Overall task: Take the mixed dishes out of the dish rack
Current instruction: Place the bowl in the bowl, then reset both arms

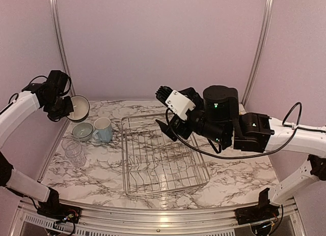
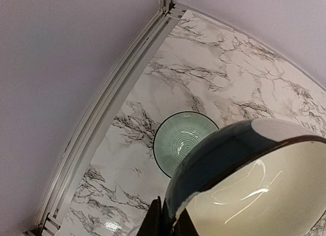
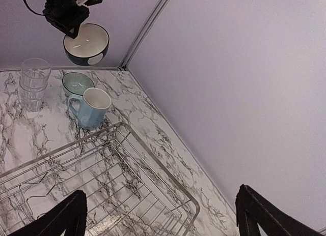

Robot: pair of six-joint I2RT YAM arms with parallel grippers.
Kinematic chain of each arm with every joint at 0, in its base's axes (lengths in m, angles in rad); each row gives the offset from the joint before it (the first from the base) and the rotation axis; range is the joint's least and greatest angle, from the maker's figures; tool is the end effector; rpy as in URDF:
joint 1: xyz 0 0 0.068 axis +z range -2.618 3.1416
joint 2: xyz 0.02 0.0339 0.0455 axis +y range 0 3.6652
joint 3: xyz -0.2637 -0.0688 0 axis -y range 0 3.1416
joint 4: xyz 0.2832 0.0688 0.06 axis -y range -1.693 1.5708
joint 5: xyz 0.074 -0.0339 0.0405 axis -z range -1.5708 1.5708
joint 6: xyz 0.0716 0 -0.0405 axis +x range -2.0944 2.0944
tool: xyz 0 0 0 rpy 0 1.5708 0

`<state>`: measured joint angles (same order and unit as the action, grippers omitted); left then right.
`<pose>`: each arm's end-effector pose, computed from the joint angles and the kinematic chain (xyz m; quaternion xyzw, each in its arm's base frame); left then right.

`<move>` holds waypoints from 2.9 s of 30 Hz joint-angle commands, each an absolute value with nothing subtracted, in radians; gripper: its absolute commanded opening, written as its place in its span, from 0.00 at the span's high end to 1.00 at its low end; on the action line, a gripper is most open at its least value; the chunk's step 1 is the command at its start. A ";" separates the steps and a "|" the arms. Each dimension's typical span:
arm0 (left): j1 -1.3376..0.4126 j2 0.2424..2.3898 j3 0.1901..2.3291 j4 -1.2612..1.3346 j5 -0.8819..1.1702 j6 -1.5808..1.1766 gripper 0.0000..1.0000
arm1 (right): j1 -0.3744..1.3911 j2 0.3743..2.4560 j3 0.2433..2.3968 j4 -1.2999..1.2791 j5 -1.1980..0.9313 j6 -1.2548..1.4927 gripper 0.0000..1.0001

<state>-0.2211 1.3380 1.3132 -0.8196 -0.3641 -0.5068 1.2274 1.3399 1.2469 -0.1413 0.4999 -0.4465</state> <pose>0.3347 -0.0491 0.3177 -0.1945 0.9008 0.0338 0.3867 0.1604 0.3465 0.3719 -0.4621 0.6232 0.0490 0.6291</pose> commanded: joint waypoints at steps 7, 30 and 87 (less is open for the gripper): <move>0.041 1.461 1.267 -0.669 -0.118 -0.532 1.00 | 1.222 1.315 1.216 -0.128 0.552 -0.330 0.01; 0.050 1.727 1.301 -0.602 -0.085 -0.451 0.95 | 1.126 1.133 1.127 -0.044 0.512 -0.175 0.01; 0.028 0.655 1.247 -0.038 0.144 -0.382 0.01 | 0.582 0.706 1.343 -0.403 0.549 0.091 0.02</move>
<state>0.0299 0.6567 1.2495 -0.0895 0.1501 -0.3618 0.5858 0.6971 1.3499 -0.4252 0.5583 0.1104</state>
